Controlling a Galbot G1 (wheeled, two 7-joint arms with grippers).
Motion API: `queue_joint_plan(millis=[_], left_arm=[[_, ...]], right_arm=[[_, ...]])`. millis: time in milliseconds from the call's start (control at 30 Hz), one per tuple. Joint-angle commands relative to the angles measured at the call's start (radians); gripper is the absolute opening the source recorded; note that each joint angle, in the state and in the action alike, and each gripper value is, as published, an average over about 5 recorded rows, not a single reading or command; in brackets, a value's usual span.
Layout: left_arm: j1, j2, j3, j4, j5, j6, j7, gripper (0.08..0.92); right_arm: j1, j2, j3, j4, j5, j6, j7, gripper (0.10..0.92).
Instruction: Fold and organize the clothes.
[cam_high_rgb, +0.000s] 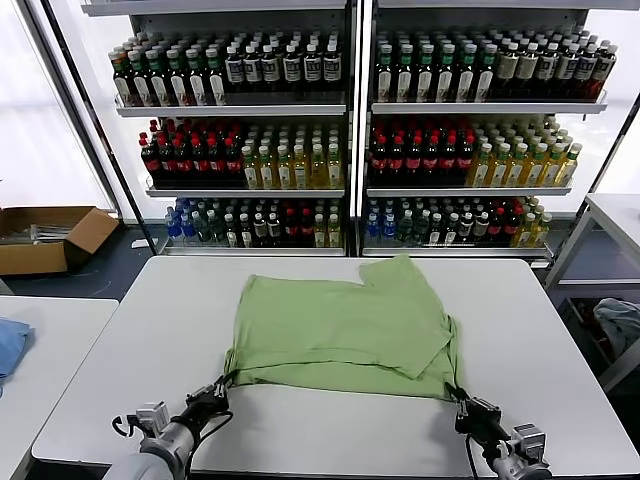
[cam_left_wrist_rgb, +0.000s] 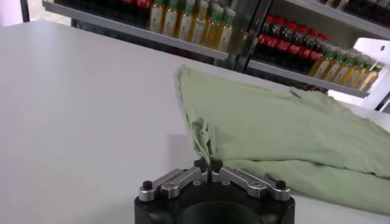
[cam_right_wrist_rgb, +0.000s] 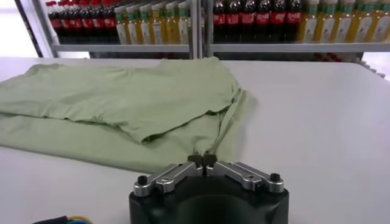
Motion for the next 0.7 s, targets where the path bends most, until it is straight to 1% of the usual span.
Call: queue_joint_plan(millis=[33,200,300,467,700], left_arm=[[0.230,0.001,-0.046,-0.209,0.077,0.017,-0.005,0.086],[0.342,-0.035,-0.073,-0.296,0.123,0.035,-0.002,0.086],[0.385,-0.052,-0.098,-0.332,0.134,0.045,0.002,0.086],[0.413,-0.058,-0.163,-0.352,0.136,0.048,0.009,0.086],[0.447,-0.064,-0.219,-0.361,0.145,0.047,0.025,0.086]], right_arm=[[-0.150,-0.038,0.039,0.063,0.015,0.009,-0.012,0.107],[-0.245,-0.039,0.067,0.112,0.011,0.030,-0.014,0.107],[-0.270,-0.044,0.069,0.133,0.003,0.040,-0.022,0.107],[-0.261,-0.047,0.060,0.136,-0.007,0.045,-0.032,0.107],[-0.243,-0.053,0.047,0.127,-0.019,0.038,-0.042,0.107]])
